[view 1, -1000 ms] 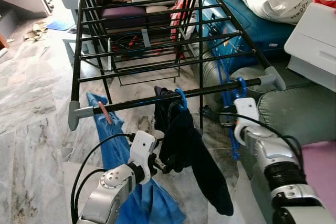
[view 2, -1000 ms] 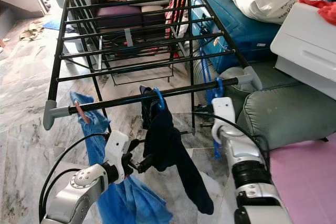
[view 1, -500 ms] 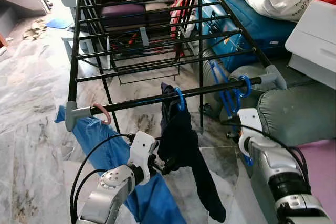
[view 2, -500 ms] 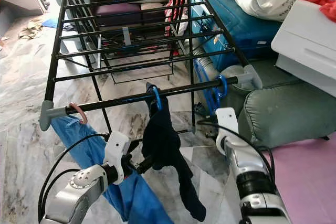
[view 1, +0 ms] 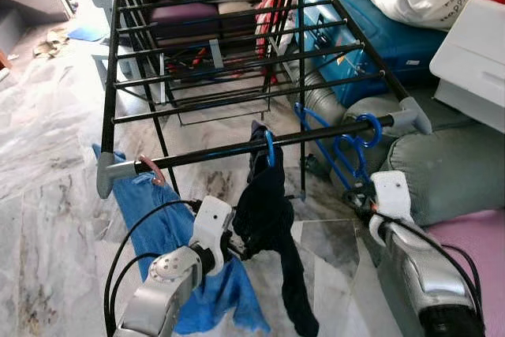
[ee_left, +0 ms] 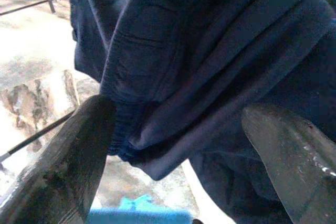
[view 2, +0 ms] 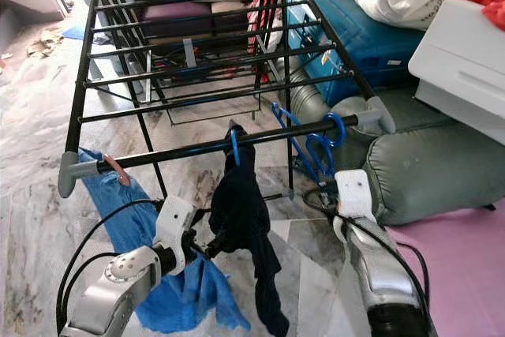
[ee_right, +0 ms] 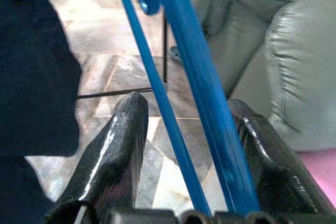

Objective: Hang hanger

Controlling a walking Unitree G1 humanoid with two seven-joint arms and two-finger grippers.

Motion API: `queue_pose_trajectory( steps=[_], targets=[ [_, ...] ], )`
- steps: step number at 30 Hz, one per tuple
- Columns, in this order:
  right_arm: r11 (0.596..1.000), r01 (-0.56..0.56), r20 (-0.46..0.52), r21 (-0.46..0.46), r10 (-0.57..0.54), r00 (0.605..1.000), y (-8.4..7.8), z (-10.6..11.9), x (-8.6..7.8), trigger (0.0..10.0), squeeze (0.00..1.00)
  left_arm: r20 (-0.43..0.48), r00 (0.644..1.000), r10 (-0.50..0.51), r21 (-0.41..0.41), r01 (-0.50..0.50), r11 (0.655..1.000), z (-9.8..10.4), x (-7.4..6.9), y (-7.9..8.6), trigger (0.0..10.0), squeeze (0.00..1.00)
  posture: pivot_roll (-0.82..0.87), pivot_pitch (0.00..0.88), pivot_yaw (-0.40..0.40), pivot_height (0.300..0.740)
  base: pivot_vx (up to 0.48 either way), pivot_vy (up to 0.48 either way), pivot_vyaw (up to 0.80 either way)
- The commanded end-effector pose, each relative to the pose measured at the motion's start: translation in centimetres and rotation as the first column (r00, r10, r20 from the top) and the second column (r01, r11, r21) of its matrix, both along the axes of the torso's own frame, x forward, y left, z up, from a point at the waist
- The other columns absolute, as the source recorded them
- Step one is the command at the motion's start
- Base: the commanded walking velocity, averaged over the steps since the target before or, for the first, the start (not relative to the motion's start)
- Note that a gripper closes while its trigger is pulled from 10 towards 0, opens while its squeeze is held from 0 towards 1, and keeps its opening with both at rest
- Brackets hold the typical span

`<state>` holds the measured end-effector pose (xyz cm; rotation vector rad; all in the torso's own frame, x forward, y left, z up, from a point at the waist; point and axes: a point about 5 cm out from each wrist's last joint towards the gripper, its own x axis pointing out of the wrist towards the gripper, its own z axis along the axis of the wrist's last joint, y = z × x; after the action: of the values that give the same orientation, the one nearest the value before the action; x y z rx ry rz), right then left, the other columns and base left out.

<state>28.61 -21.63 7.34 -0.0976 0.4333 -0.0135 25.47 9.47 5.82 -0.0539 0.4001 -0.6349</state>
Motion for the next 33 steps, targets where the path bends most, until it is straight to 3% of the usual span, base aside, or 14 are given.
queue_pose_trajectory(
  steps=[1,10,21,25,28,33],
  targets=[
    [1.0,0.022,0.036,-0.001,-0.022,0.999,-0.4,0.6,-0.6,10.0,1.0,-0.002,1.0,0.019,0.015,-0.019,1.0,-0.2,0.0,0.4,10.0,0.0,-0.08,0.097,0.043,0.74,0.0,0.0,0.0],
    [0.999,0.02,0.156,-0.038,-0.014,0.988,0.6,1.7,-2.8,10.0,1.0,0.022,0.997,0.077,0.009,-0.078,0.997,-0.2,-0.1,0.5,10.0,0.0,-0.1,0.11,0.039,0.74,0.0,0.0,0.0],
    [0.998,-0.036,0.164,-0.054,0.044,0.985,1.4,2.0,-2.7,10.0,1.0,0.025,0.997,0.07,0.027,-0.07,0.997,-0.3,0.0,0.4,10.0,0.0,-0.09,0.106,0.037,0.74,0.0,0.0,0.0],
    [0.987,-0.013,0.251,-0.159,0.054,0.966,0.9,3.4,-2.6,10.0,1.0,0.048,0.995,0.092,0.036,-0.093,0.995,-0.1,0.1,0.6,10.0,0.0,-0.09,0.107,0.039,0.74,0.0,0.0,0.0],
    [0.962,0.09,0.294,-0.258,-0.011,0.956,0.2,4.1,-3.1,10.0,1.0,0.088,0.988,0.125,0.026,-0.128,0.991,0.3,0.3,0.8,10.0,0.0,-0.09,0.107,0.041,0.74,0.0,0.0,0.0],
    [0.956,0.009,0.322,-0.293,0.089,0.943,2.5,4.2,-4.0,10.0,1.0,0.111,0.983,0.148,0.064,-0.156,0.986,0.4,0.3,0.9,10.0,0.0,-0.08,0.106,0.036,0.74,0.0,0.0,0.0]
  ],
)
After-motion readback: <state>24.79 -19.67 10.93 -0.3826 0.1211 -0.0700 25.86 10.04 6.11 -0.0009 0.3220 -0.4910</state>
